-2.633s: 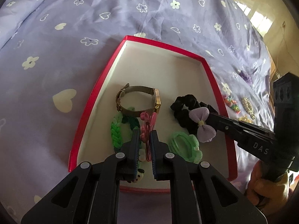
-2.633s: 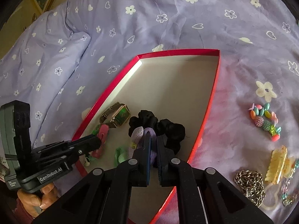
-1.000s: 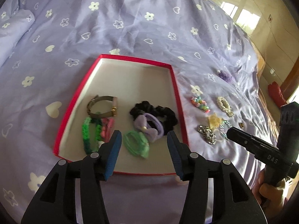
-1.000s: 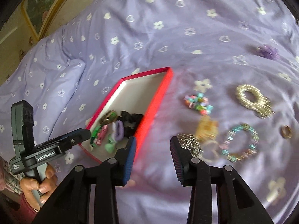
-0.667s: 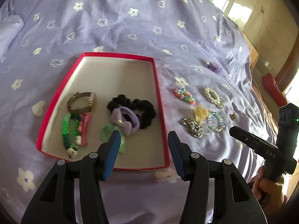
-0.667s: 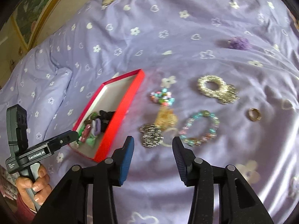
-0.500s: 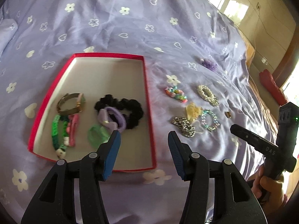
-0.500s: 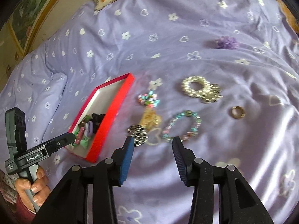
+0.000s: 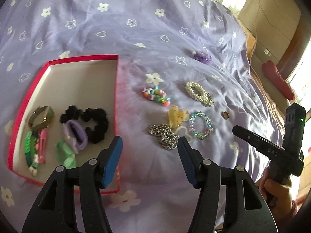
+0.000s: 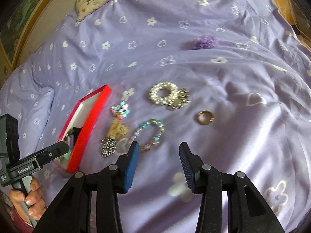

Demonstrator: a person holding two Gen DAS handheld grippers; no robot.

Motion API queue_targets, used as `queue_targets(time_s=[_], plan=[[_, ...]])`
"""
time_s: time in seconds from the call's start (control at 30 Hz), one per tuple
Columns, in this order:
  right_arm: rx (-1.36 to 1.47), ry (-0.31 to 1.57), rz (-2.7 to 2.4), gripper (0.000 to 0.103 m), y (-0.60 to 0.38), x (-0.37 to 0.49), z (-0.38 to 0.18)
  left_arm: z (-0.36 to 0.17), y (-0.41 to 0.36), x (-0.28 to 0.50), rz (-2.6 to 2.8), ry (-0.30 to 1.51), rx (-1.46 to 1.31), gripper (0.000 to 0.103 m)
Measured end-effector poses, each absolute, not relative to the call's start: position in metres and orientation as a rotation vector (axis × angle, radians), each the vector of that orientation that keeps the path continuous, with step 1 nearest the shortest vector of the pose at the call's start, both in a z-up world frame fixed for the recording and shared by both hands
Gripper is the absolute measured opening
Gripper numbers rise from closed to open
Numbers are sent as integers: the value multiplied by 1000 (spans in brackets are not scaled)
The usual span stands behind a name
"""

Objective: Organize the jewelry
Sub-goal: 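Move both open tools toward the remaining jewelry beside the box, then grasp the yellow claw clip with left tool while right tool grasps gold ring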

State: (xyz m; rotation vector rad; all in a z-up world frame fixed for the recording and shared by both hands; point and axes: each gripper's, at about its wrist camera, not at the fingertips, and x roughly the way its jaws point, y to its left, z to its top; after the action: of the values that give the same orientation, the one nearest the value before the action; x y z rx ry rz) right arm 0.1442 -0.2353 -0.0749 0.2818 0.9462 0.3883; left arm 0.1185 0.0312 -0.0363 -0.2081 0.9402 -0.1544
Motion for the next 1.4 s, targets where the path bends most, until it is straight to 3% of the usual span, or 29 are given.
queue_targets(time_s=[0.6,0.67,0.7,0.73,0.8,1.4], plan=[[180,966,274,44,-251,196,-106,-80,-29,191,-195,1027,-138,58],[163,959,267,43,-248,198,-108,-83,-30,196,-195,1031,-134,40],[151,956,259,38,-247,198,-109,-86,-30,199,-205,1039,-138,32],[143,954,252,27,-246,198,-109,-87,-30,200,-213,1044,-142,28],[147,950,250,24,-247,198,-109,-87,-30,198,-216,1032,-140,28],[187,907,413,23,-205,168,-72,-46,13,150,-203,935,-197,28]])
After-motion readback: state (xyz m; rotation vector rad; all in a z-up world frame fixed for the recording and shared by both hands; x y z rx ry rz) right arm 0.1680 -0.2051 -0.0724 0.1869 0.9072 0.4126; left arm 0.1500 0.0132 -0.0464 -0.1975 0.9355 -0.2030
